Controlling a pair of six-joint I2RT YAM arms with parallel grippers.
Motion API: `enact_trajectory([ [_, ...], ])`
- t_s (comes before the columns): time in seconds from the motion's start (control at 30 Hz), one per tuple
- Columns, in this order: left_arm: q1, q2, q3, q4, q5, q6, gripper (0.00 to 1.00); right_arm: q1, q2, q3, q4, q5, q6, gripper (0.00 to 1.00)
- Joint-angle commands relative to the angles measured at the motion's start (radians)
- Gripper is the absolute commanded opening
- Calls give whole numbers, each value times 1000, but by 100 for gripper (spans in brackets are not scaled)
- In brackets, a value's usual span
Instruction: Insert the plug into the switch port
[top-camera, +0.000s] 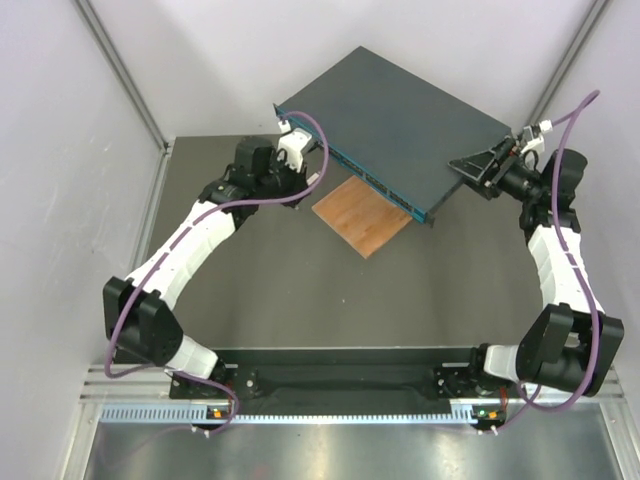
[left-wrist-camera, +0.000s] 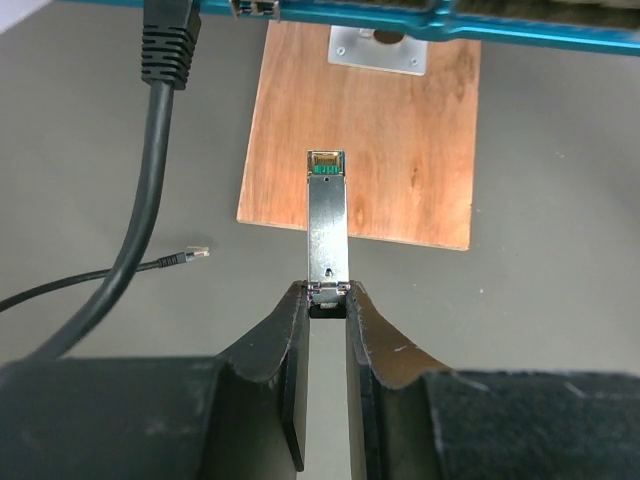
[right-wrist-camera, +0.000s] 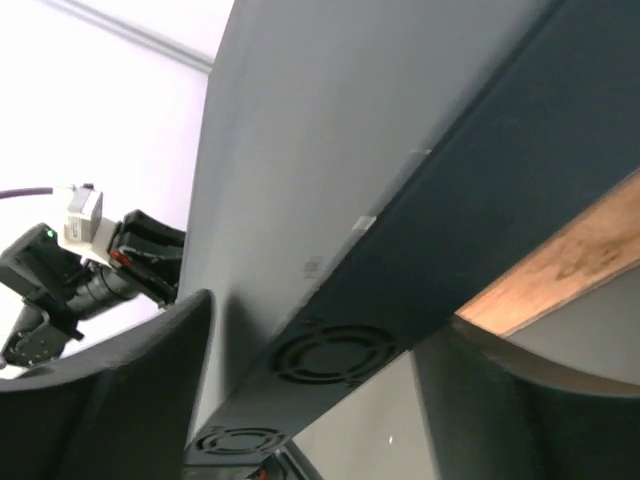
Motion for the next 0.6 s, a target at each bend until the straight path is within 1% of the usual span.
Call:
enact_trajectory([
  [0.0, 4, 29, 65, 67, -15, -25, 0, 12, -9, 5, 96, 20, 25, 72],
  [0.03, 4, 35, 85, 67, -9, -35, 0, 10, -9, 6, 96, 20, 26, 63],
  [0.1, 2, 46, 107, 71, 8, -51, 0, 10, -9, 8, 95, 20, 30, 56],
  [0.13, 1, 47, 114, 69, 12, -64, 0, 10, -6, 6, 95, 20, 31, 48],
  [0.2, -7, 55, 134, 66, 15, -73, 0, 15, -6, 11, 95, 20, 31, 40],
  [0.23, -10, 58, 137, 64, 19, -73, 0, 15, -3, 11, 95, 19, 31, 32],
  [0.3, -12, 59, 140, 64, 16, -73, 0, 18, -4, 13, 93, 17, 30, 24],
  [0.33, -13, 62, 142, 64, 16, -73, 0, 18, -6, 13, 92, 15, 31, 17],
  [0.4, -12, 64, 145, 64, 14, -72, 0, 19, -9, 14, 87, 14, 28, 13],
  [0.43, -13, 67, 147, 64, 14, -72, 0, 19, -10, 14, 87, 14, 27, 8],
  [0.5, -13, 70, 150, 64, 17, -73, 0, 22, -12, 14, 87, 14, 26, 1],
  [0.57, -15, 75, 154, 67, 12, -73, 0, 22, -12, 16, 87, 15, 26, 0],
])
